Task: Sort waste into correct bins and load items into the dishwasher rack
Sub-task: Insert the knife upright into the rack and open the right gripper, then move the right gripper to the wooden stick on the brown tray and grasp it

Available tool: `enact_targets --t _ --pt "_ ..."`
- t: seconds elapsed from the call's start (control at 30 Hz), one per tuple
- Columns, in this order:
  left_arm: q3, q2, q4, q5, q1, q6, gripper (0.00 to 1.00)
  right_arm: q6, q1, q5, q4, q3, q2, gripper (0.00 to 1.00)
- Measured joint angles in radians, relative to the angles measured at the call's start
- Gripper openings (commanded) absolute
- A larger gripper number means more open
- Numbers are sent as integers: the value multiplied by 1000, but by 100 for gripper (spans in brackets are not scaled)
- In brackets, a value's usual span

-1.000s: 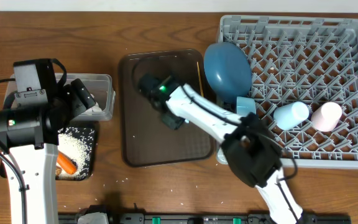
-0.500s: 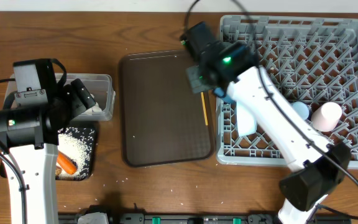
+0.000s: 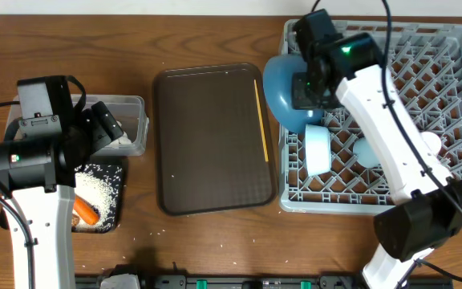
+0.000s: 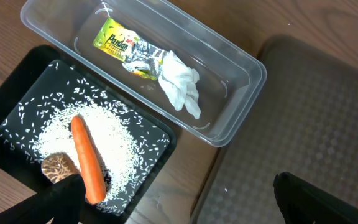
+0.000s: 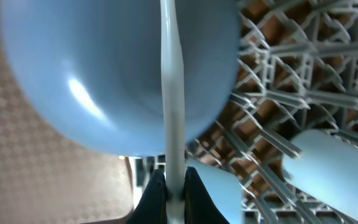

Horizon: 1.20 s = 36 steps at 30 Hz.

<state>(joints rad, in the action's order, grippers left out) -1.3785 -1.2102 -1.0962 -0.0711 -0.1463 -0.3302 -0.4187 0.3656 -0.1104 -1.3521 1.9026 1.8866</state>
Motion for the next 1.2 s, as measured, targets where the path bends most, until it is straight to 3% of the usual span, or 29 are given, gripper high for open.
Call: enact_targets --t 0.27,0.47,0.53,0.73,1.0,1.2 --pt "0 0 0 0 0 0 98 18 -159 -3 10 -74 0 1" --pt "0 0 0 0 0 0 98 77 -178 -6 102 -208 0 1" --pt "0 0 0 0 0 0 98 95 -178 -11 131 -253 0 22" --pt "0 0 -1 0 0 0 98 99 -176 -66 149 -266 2 41" --pt "0 0 0 0 0 0 98 180 -111 34 172 -72 -54 13" --pt "0 0 0 0 0 0 98 191 128 66 226 -51 -107 3"
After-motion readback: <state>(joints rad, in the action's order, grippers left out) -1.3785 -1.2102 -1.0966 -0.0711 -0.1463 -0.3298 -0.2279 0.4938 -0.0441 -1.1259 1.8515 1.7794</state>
